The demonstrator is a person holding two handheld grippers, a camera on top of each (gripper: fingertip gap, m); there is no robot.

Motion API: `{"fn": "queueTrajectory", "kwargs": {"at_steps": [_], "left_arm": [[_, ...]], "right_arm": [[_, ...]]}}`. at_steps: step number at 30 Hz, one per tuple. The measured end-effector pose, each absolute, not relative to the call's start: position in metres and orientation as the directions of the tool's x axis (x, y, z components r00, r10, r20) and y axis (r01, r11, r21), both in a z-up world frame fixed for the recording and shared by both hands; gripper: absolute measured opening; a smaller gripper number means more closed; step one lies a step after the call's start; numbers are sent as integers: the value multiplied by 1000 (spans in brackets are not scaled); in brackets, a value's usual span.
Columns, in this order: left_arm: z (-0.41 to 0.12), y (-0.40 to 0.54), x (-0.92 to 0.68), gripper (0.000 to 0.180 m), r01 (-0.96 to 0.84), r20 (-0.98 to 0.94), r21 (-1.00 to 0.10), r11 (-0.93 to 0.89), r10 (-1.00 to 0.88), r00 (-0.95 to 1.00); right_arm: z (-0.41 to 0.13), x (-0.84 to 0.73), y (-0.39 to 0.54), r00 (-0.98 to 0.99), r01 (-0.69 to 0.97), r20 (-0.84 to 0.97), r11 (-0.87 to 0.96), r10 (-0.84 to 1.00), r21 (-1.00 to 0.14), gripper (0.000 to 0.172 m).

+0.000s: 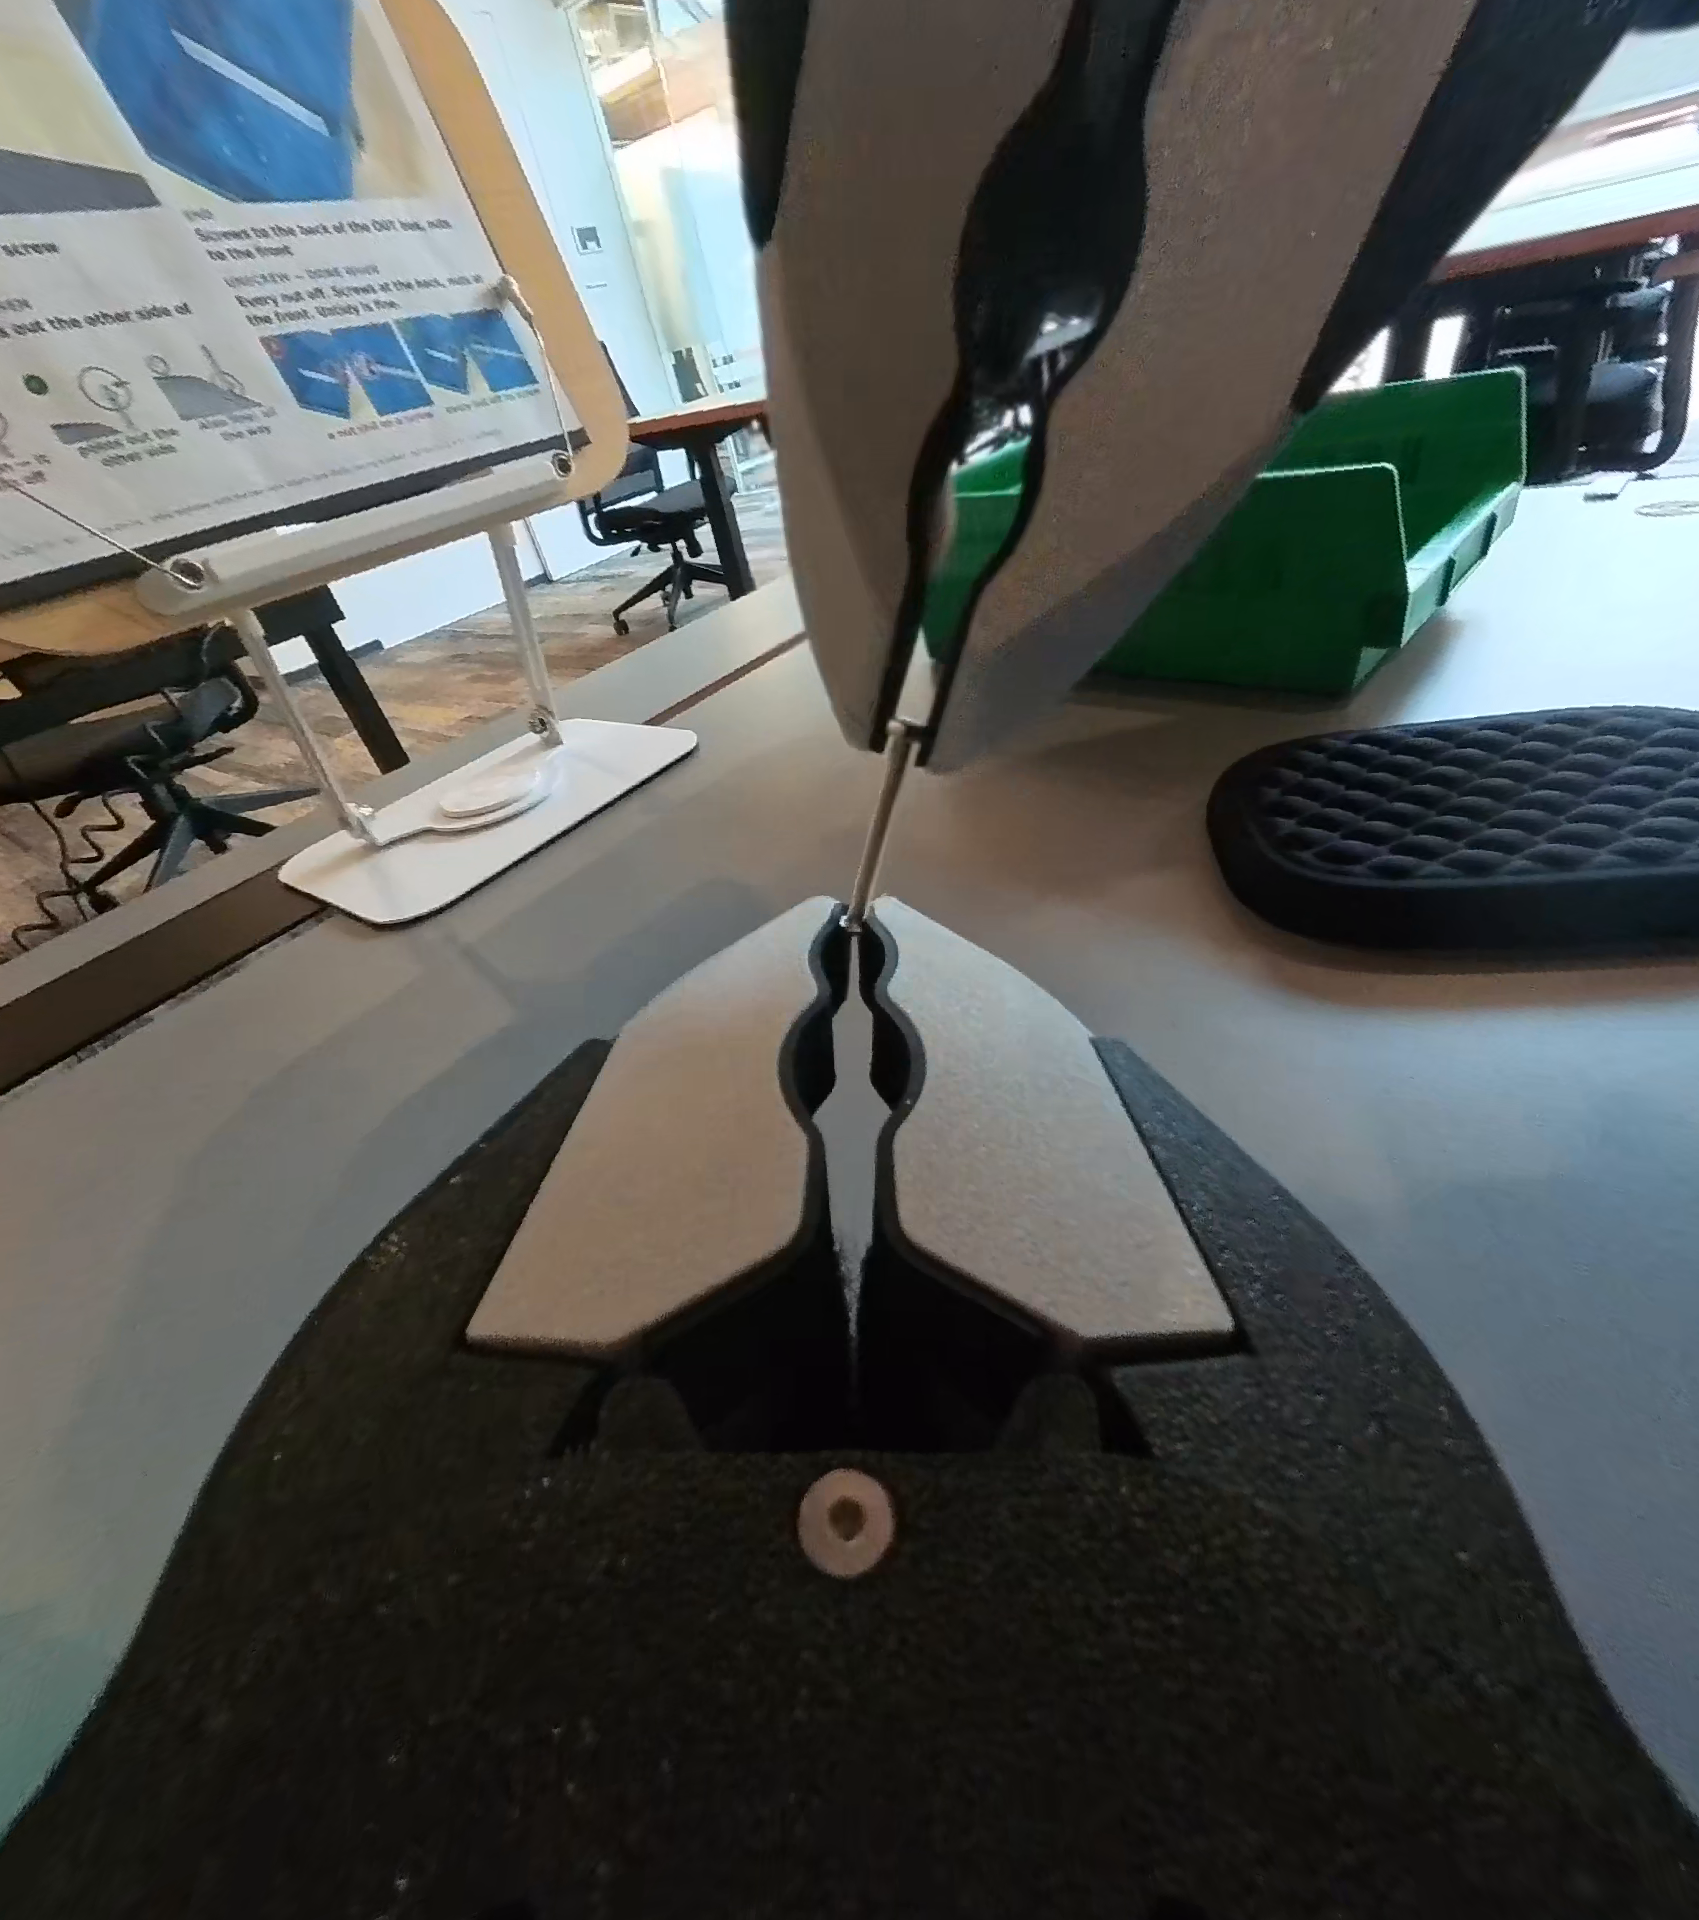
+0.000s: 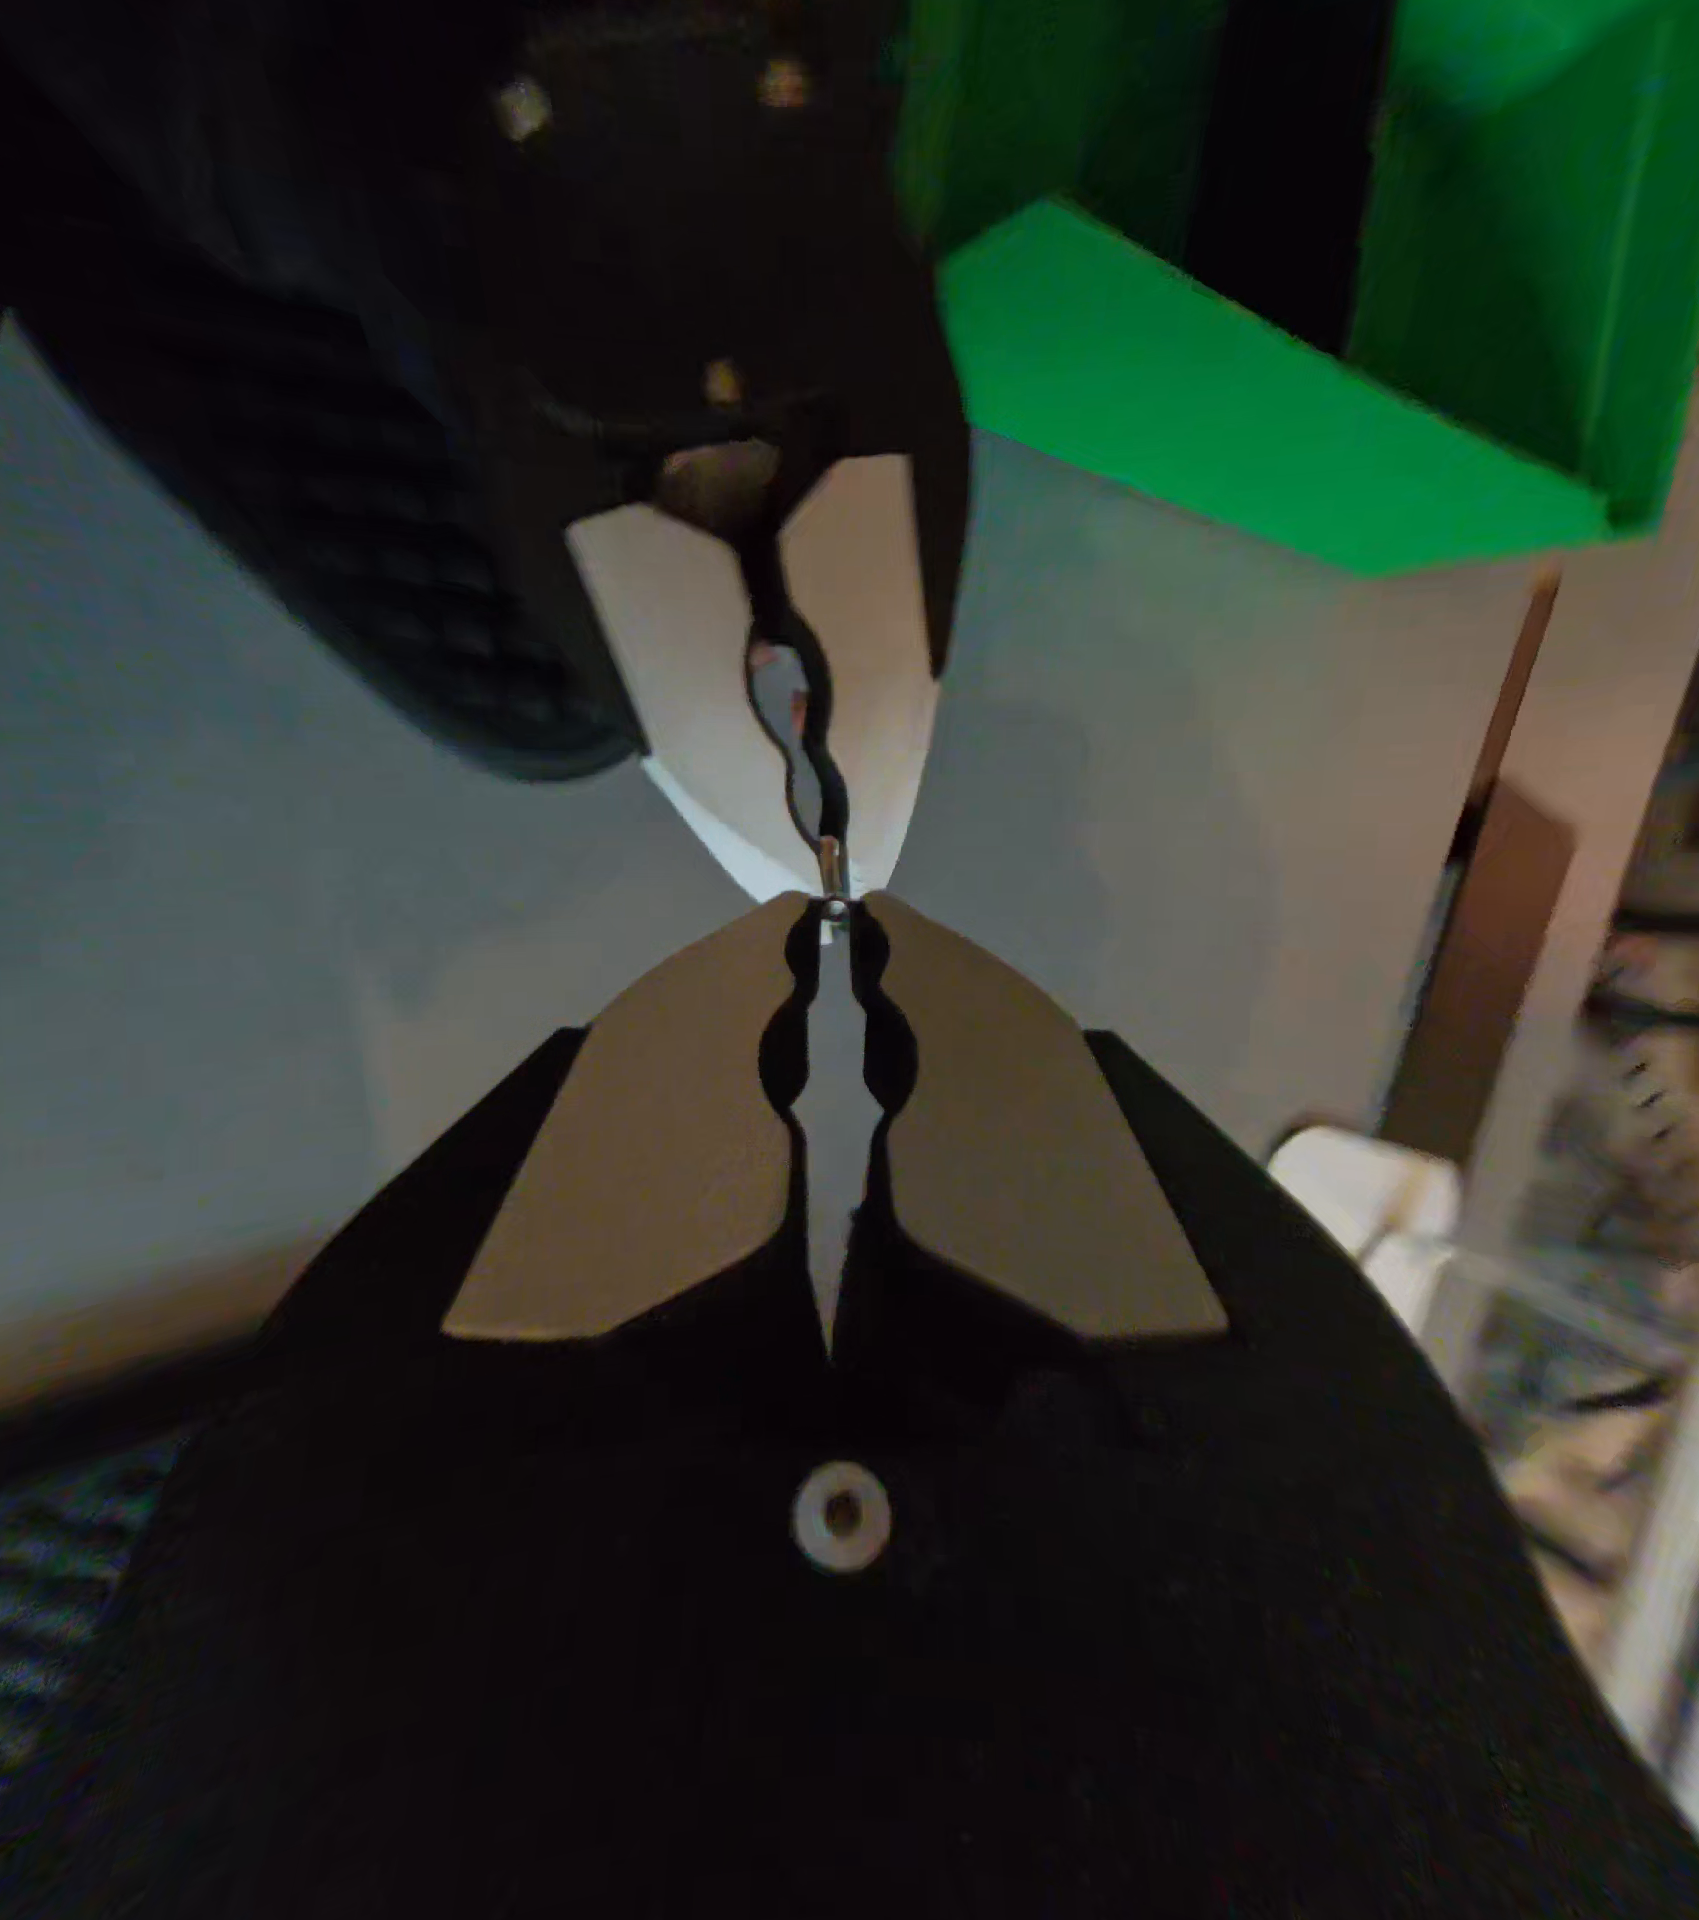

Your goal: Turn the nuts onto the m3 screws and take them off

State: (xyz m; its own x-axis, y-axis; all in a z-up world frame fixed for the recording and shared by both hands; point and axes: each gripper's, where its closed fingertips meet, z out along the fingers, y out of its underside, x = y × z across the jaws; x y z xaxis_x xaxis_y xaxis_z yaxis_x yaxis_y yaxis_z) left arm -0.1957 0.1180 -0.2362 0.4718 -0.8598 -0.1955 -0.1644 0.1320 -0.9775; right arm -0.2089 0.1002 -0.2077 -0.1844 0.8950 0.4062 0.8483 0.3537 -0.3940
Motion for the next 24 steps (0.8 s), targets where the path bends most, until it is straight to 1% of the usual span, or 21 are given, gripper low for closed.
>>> {"fn": "queueTrajectory", "kwargs": {"at_steps": [2, 4, 5, 6, 7, 8, 9, 10, 12, 14, 16, 18, 23, 24], "left_arm": [[-236, 119, -197, 0, -167, -203, -976, 137, -851, 485], [-236, 120, -197, 0, -178, -219, -973, 149, -842, 494], [-236, 120, -196, 0, -186, -227, -970, 154, -840, 492], [-237, 119, -195, 0, -193, -235, -968, 158, -839, 490], [-238, 119, -195, 0, -200, -239, -967, 160, -841, 485], [-238, 118, -194, 0, -201, -239, -967, 159, -844, 481], [-238, 118, -194, 0, -199, -236, -967, 158, -846, 478], [-238, 118, -194, 0, -196, -231, -968, 154, -849, 475], [-238, 117, -194, 0, -188, -221, -971, 148, -855, 470], [-238, 117, -194, 0, -186, -217, -972, 144, -858, 466], [-239, 117, -193, 0, -189, -217, -971, 144, -861, 460], [-239, 116, -193, 0, -191, -218, -971, 144, -864, 454], [-239, 115, -192, 0, -187, -214, -972, 142, -869, 447], [-239, 115, -192, 0, -187, -213, -972, 142, -869, 446]], "right_arm": [[-208, -208, 101, 48, 868, 309, 113, 950, -483, 4], [-210, -204, 102, 292, 833, 193, -150, 937, -533, 4], [-212, -201, 101, 383, 802, 140, -253, 913, -542, 4], [-214, -199, 100, 450, 767, 90, -333, 888, -549, 4], [-215, -199, 98, 480, 745, 54, -375, 876, -551, 5], [-214, -201, 95, 467, 746, 39, -370, 884, -554, 6], [-212, -202, 96, 425, 762, 67, -317, 903, -564, 14], [-208, -202, 98, 354, 792, 131, -222, 926, -569, 22], [-201, -203, 94, 110, 844, 252, 43, 962, -535, 35], [-198, -199, 89, -161, 844, 386, 329, 908, -422, 34], [-199, -197, 89, -370, 792, 486, 542, 791, -280, 29], [-200, -201, 90, -464, 744, 518, 633, 719, -212, 25], [-206, -205, 92, -560, 689, 501, 707, 660, -161, 15], [-208, -205, 94, -564, 687, 505, 711, 653, -151, 10]]}}
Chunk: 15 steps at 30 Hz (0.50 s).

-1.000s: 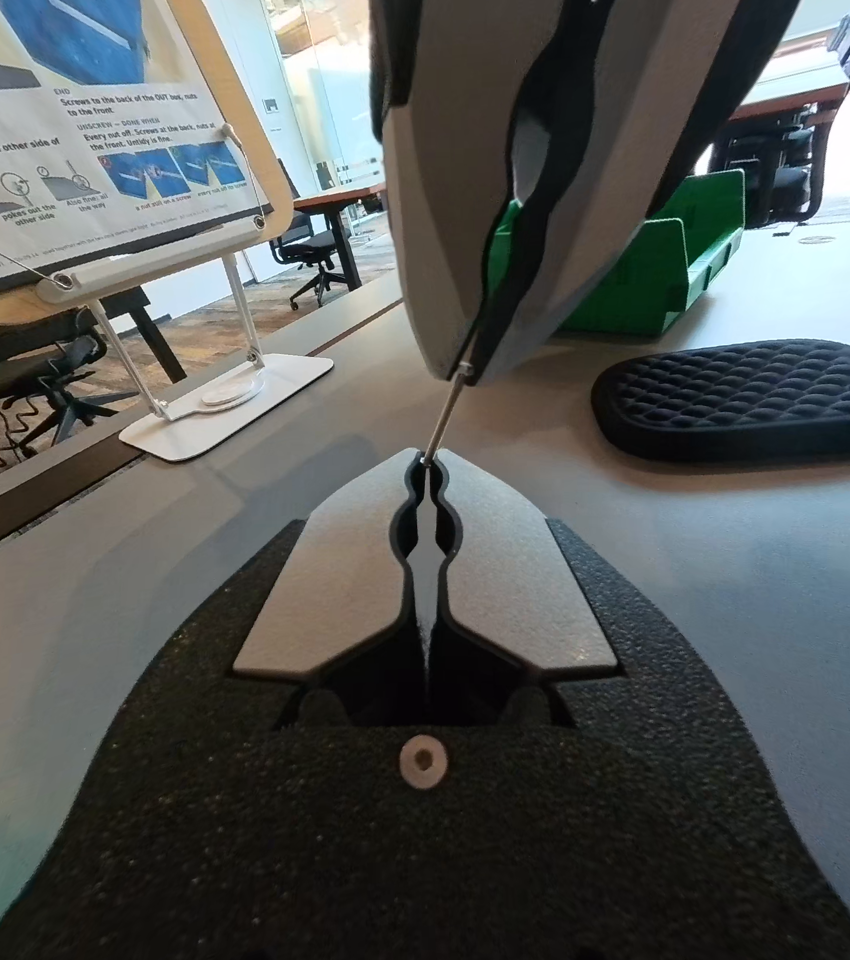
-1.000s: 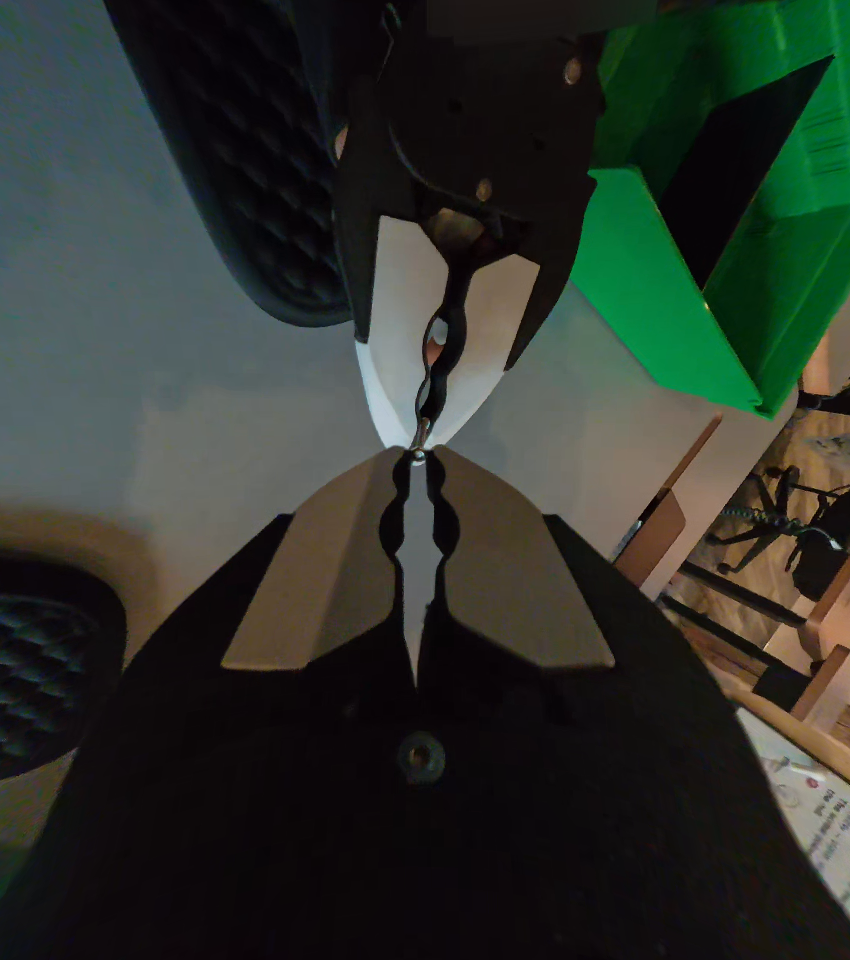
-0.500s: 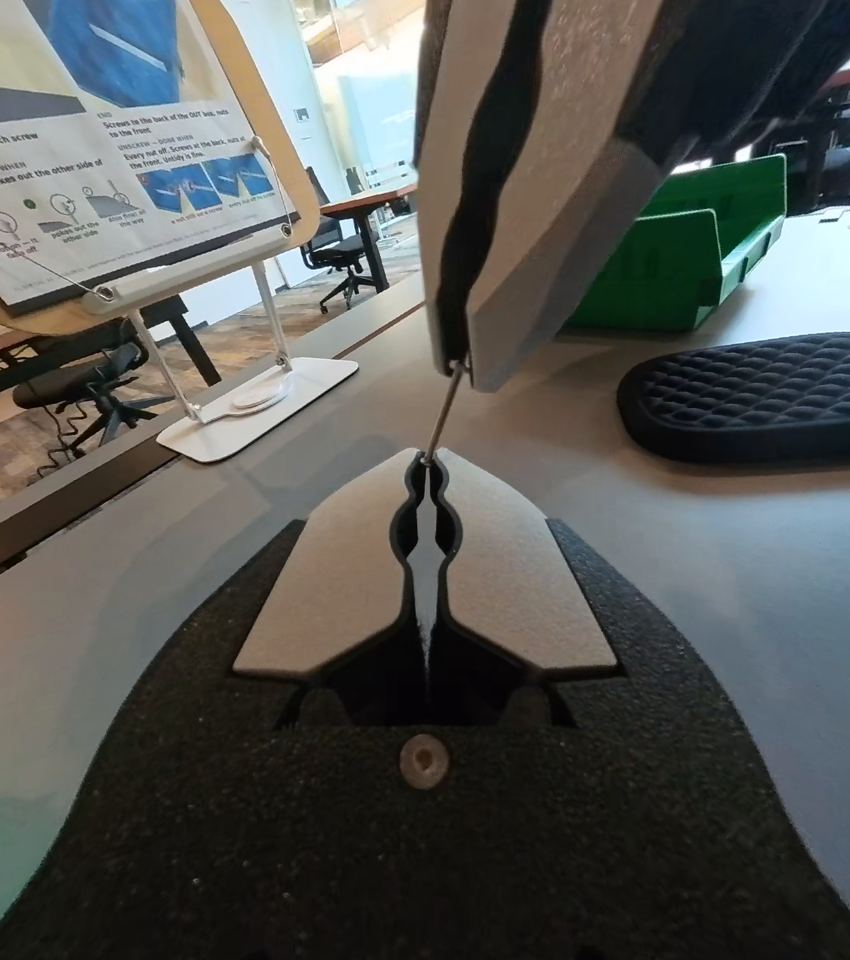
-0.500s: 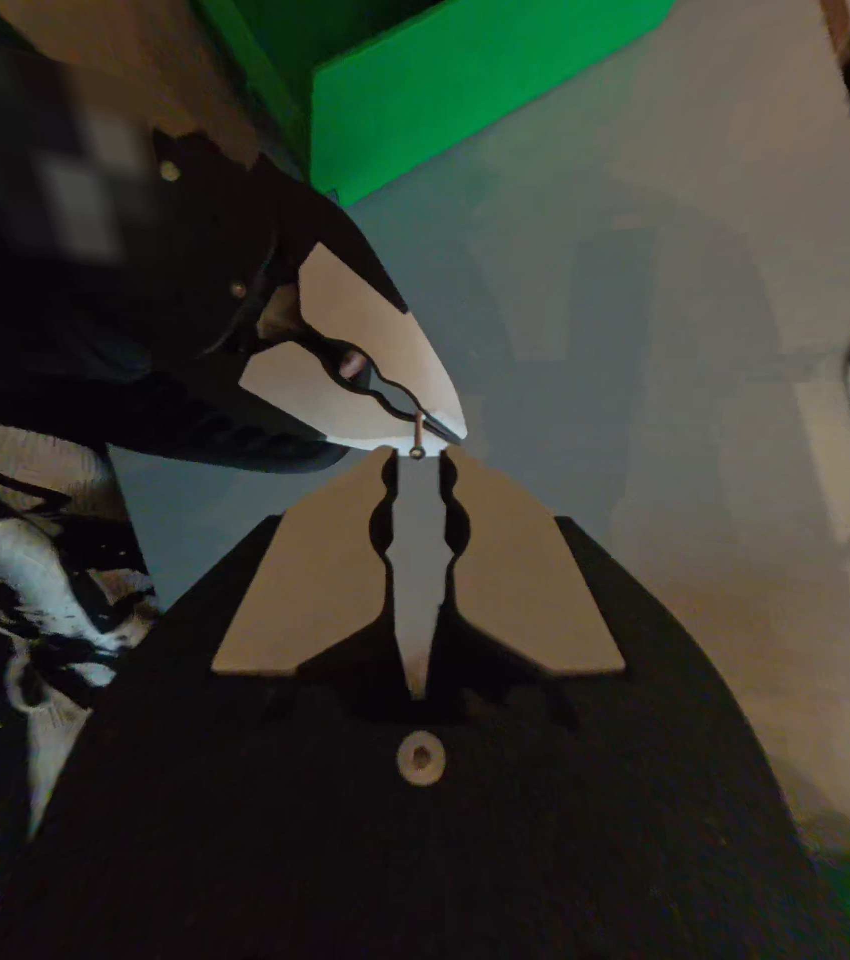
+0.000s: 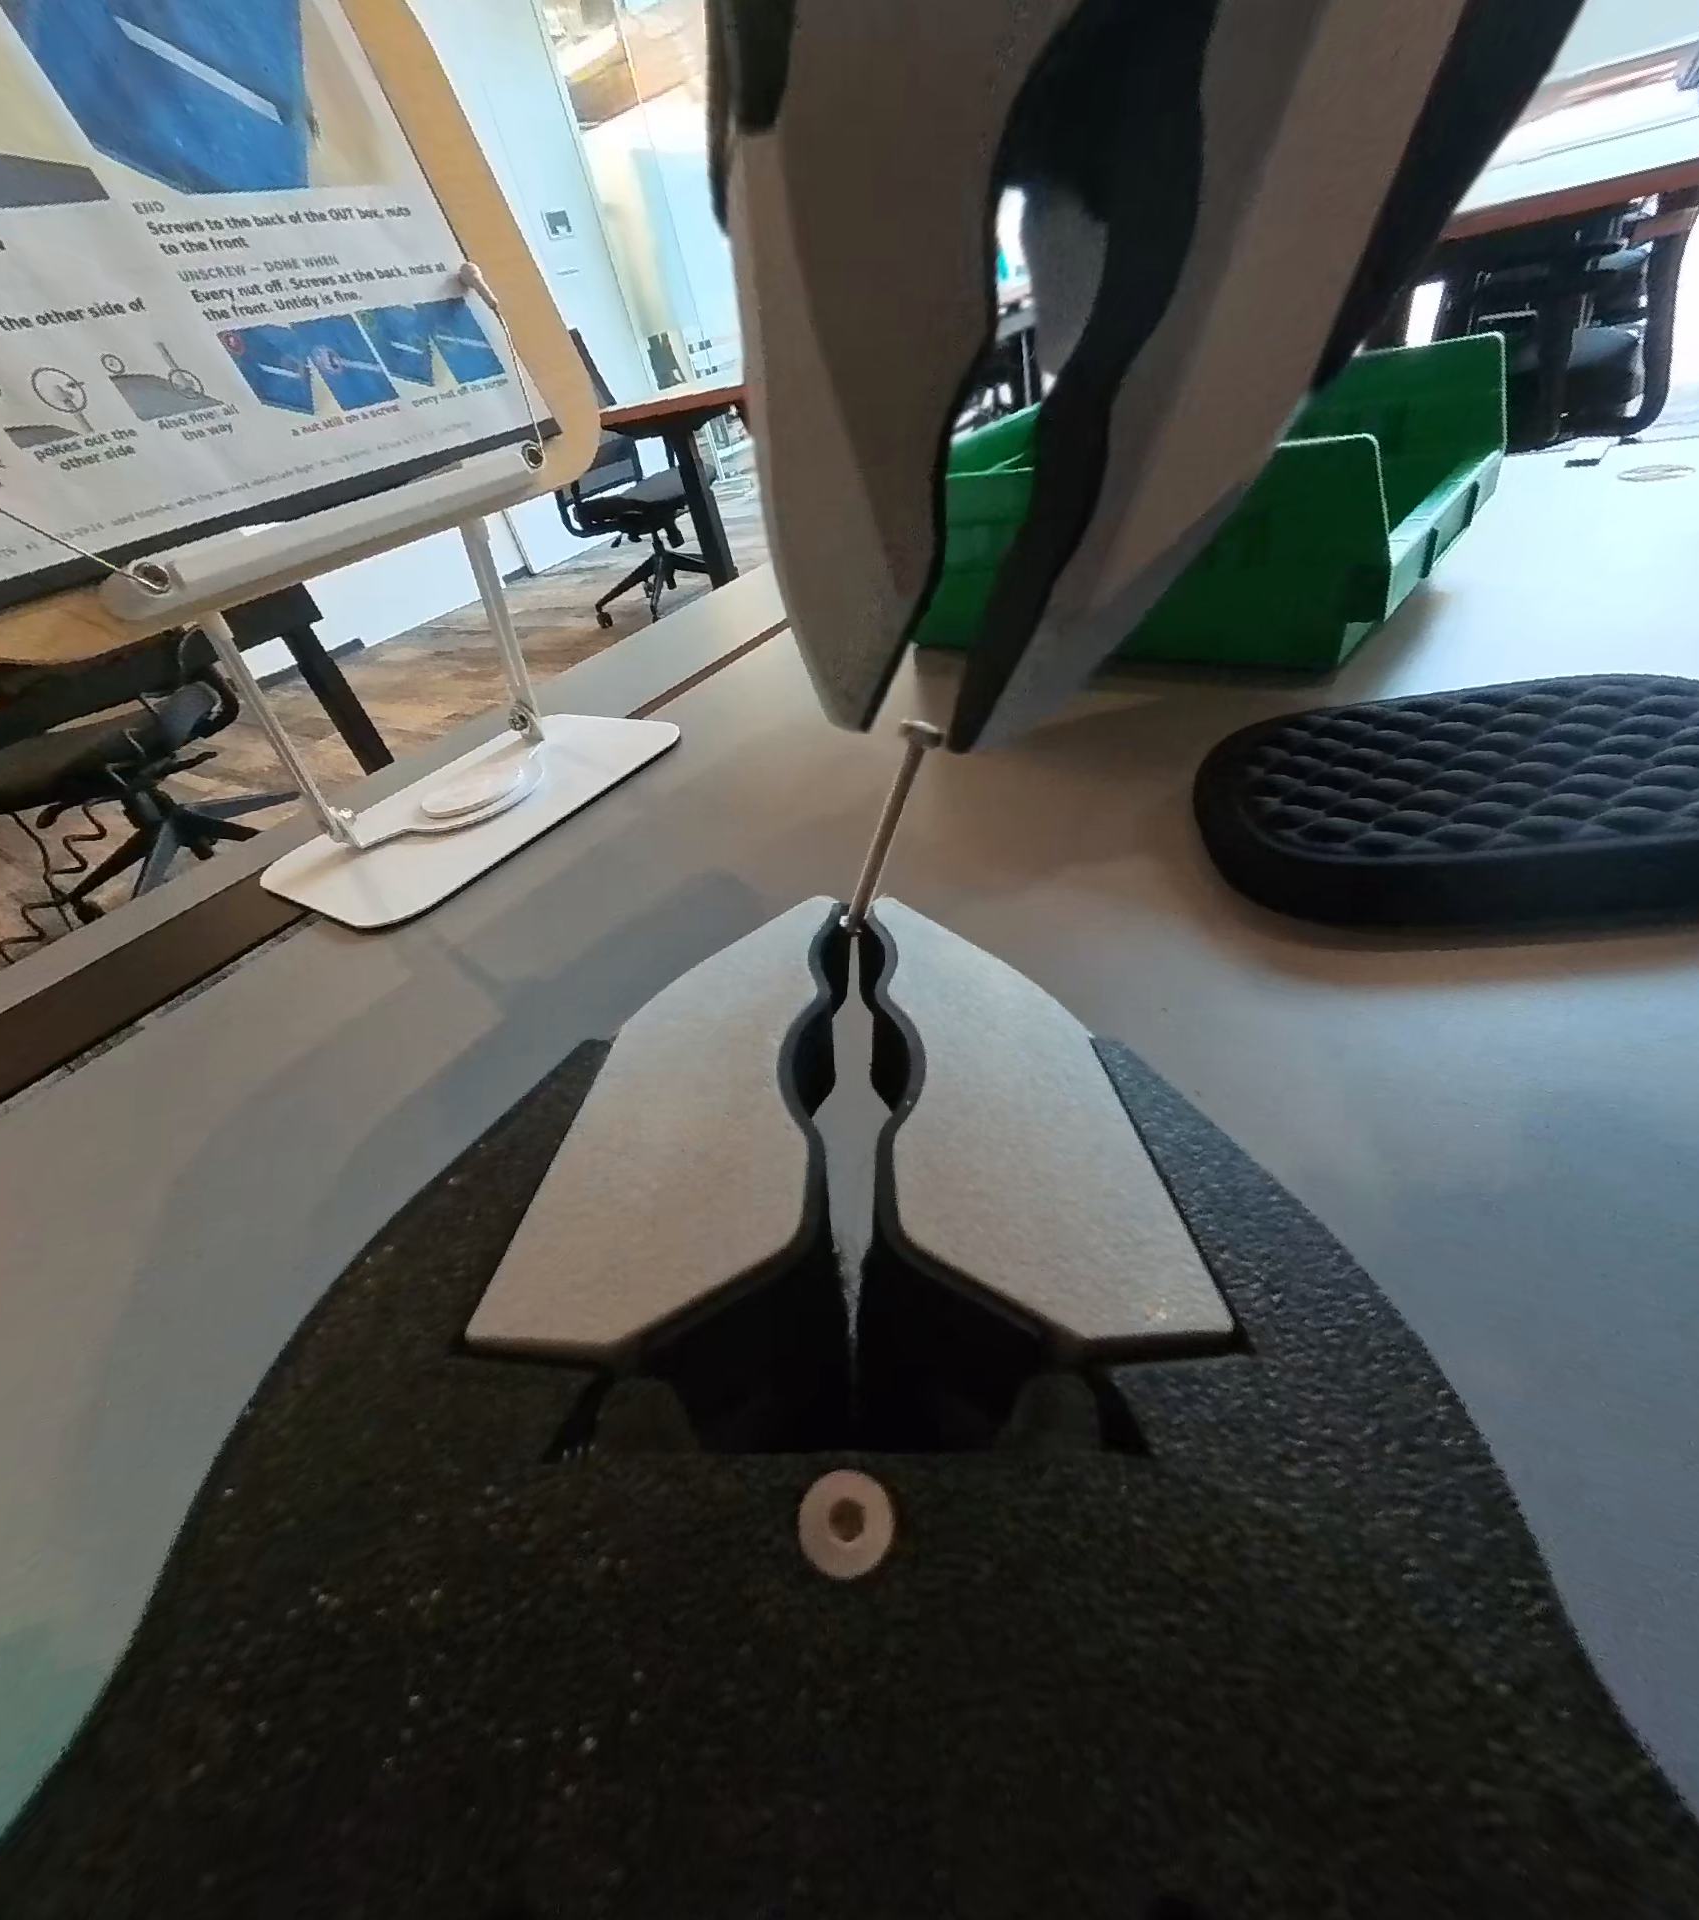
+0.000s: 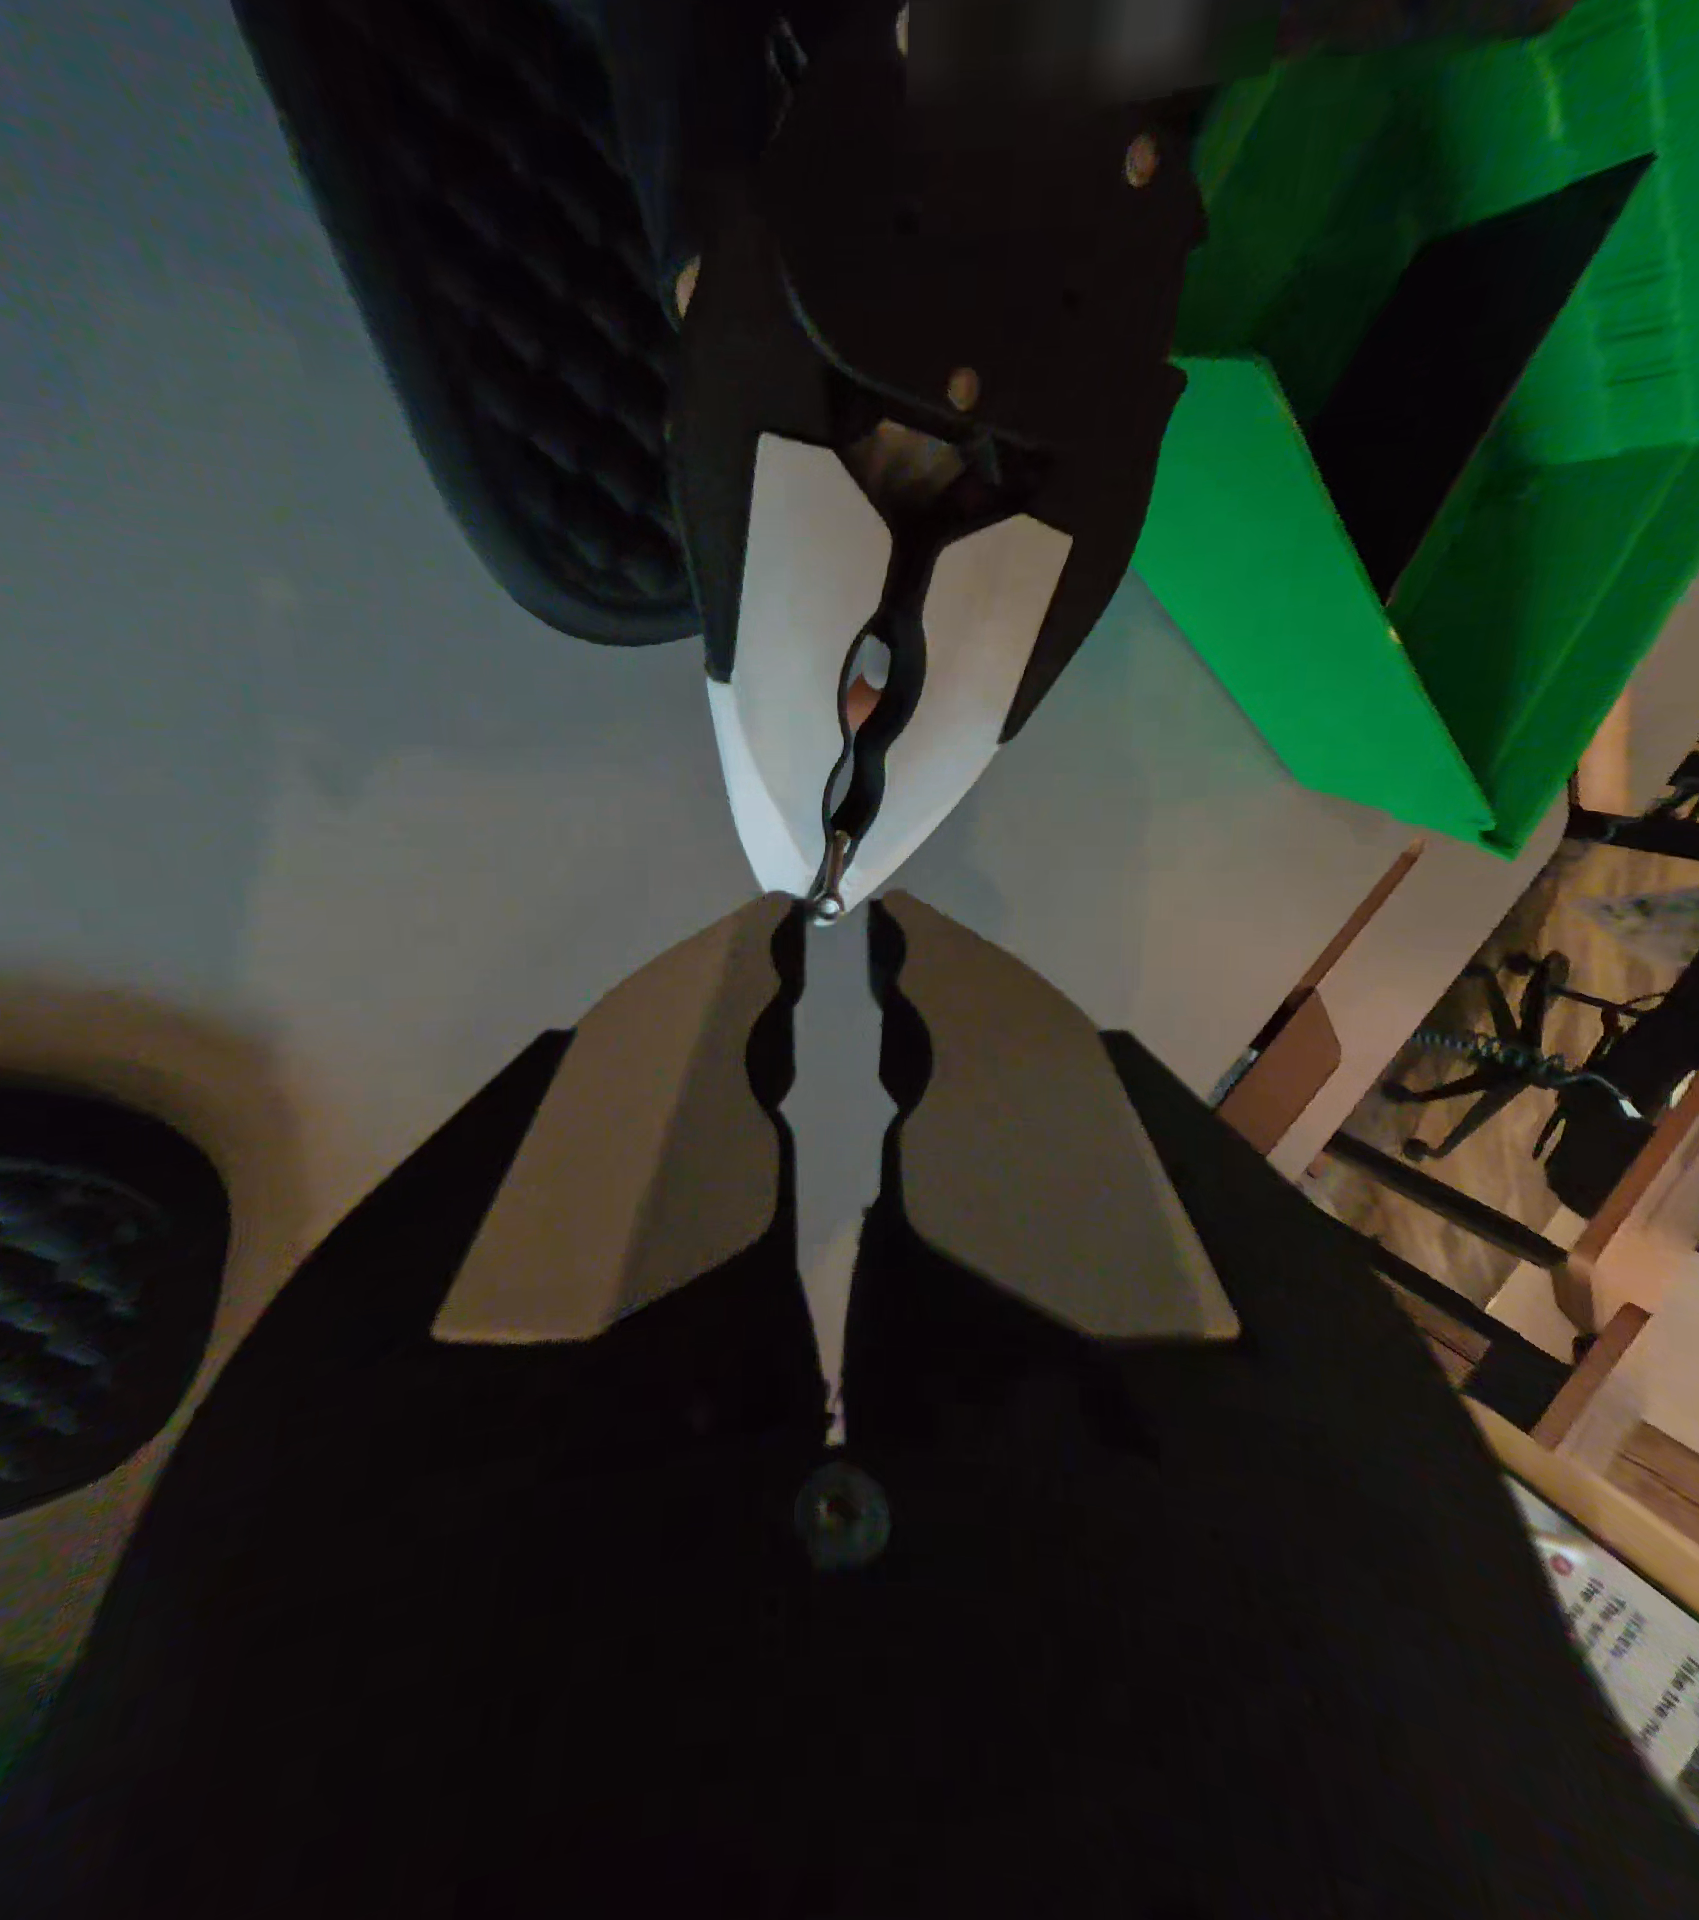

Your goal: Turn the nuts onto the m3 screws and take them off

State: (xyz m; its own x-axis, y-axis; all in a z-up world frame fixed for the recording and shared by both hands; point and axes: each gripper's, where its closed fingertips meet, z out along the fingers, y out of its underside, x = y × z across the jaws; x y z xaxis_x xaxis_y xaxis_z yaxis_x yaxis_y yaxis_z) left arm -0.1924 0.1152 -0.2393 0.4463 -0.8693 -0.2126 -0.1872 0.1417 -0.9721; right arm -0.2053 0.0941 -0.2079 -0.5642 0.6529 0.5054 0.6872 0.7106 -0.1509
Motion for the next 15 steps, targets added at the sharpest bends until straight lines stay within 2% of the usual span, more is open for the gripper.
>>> {"fn": "queueTrajectory", "kwargs": {"at_steps": [2, 5, 8, 11, 13, 15], "left_arm": [[-240, 116, -193, 1, -189, -211, -972, 139, -869, 448], [-238, 117, -194, 0, -179, -209, -974, 140, -861, 464], [-235, 121, -198, 0, -168, -209, -975, 142, -843, 496], [-233, 123, -200, 0, -174, -221, -973, 151, -825, 520], [-235, 123, -199, 0, -193, -237, -968, 157, -820, 520], [-235, 123, -199, 0, -189, -234, -969, 157, -824, 516]], "right_arm": [[-210, -206, 95, -551, 697, 503, 699, 666, -162, 5], [-208, -208, 95, -412, 781, 463, 566, 785, -264, 5], [-205, -209, 100, -90, 871, 374, 255, 923, -419, 4], [-209, -203, 104, 277, 842, 221, -126, 935, -524, 4], [-213, -200, 101, 435, 775, 118, -304, 893, -554, 4], [-211, -203, 99, 480, 729, 54, -363, 876, -581, 5]]}}
